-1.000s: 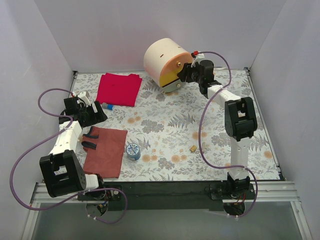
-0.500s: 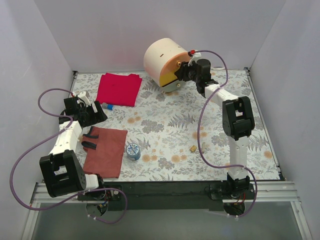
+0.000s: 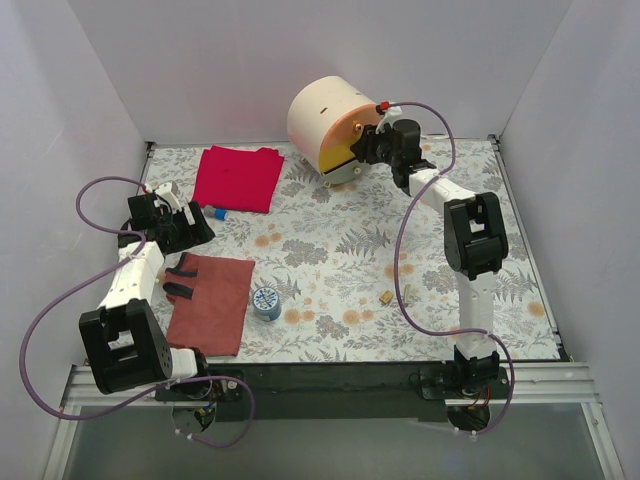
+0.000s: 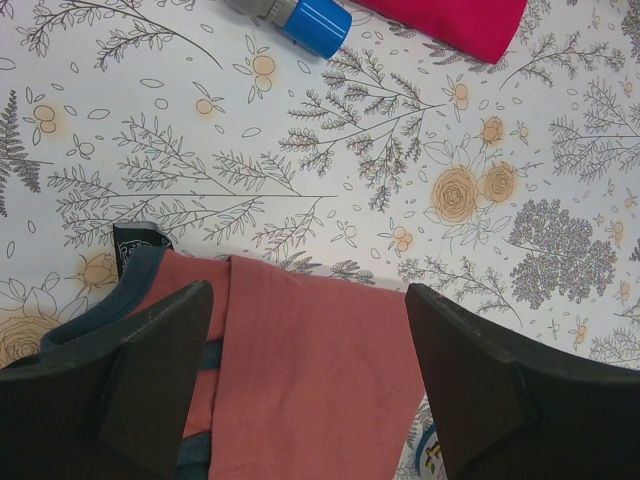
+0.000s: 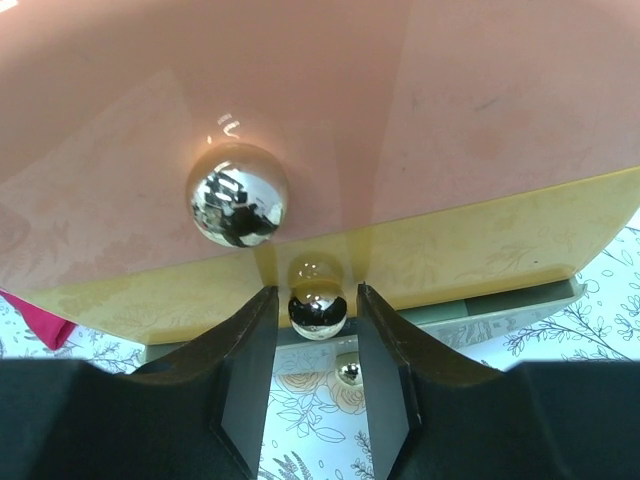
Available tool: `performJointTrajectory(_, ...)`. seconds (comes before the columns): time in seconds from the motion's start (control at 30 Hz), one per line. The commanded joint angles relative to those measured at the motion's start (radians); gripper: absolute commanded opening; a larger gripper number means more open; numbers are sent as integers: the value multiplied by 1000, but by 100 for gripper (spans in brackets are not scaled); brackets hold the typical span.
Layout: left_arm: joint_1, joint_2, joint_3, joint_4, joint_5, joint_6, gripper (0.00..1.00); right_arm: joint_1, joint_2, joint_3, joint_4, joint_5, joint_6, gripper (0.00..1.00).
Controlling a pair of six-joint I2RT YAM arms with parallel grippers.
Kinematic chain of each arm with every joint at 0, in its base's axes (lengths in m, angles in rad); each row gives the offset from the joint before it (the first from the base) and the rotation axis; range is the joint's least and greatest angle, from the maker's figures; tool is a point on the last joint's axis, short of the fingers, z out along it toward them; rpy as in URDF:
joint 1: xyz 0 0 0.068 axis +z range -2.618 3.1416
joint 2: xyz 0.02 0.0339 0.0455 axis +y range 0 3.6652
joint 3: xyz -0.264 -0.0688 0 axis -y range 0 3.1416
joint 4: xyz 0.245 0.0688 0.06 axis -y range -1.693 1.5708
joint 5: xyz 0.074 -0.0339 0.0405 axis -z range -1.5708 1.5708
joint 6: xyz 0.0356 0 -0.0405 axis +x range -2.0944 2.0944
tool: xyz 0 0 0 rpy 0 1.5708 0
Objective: Sort the stationery into containers
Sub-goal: Open the drawer in the storage box.
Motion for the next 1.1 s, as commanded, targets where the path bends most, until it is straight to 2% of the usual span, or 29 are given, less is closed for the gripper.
performJointTrajectory(0.0, 6, -6, -1, 21, 10, 0, 78, 5, 22, 6, 31, 19, -15, 44)
performJointTrajectory(1.07, 6, 24, 5, 43, 25, -9, 78, -1, 8, 32, 37, 22, 23, 39)
